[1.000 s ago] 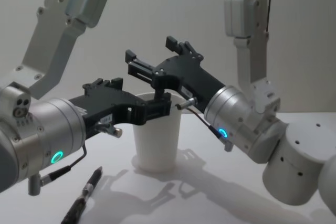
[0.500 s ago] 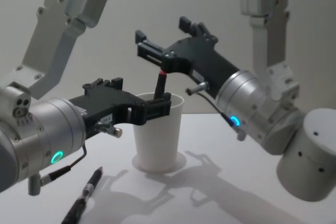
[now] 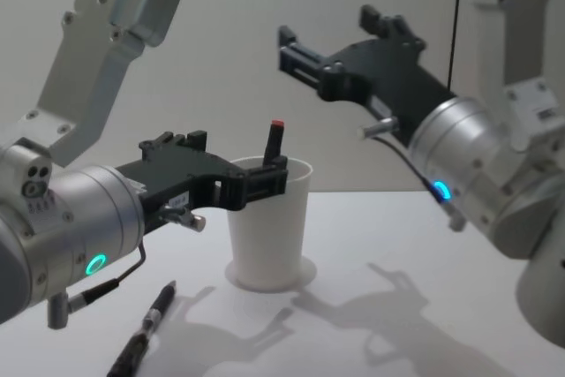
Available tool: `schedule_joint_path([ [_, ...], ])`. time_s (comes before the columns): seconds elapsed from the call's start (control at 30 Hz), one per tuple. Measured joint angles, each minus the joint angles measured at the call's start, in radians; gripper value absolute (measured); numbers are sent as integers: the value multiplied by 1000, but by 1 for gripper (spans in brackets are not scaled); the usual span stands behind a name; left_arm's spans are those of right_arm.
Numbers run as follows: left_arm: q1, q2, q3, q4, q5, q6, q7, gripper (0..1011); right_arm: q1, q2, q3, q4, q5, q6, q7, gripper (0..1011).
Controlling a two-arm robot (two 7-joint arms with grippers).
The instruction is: Place the pen into the pen holder.
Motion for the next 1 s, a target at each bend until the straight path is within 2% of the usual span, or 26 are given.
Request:
schedule_joint_path([
  [0.13,0,0,0,0,0,0,0,1000,-33,11,0,-52,-9,34,-46,1002],
  [0.47,0,0,0,0,0,0,0,1000,-158,51,-1,-230,-26,172,-226,1002],
  [0.5,0,0,0,0,0,0,0,1000,-158,51,-1,-230,-26,172,-226,1002],
  [0.6,0,0,0,0,0,0,0,1000,-207,67,-2,-293,-27,219,-293,1002],
  [0.9,0,0,0,0,0,0,0,999,-316,103,-1,-420,-18,296,-416,1002],
  [1.0,0,0,0,0,0,0,0,1000,-339,111,0,-445,-16,307,-441,1002],
])
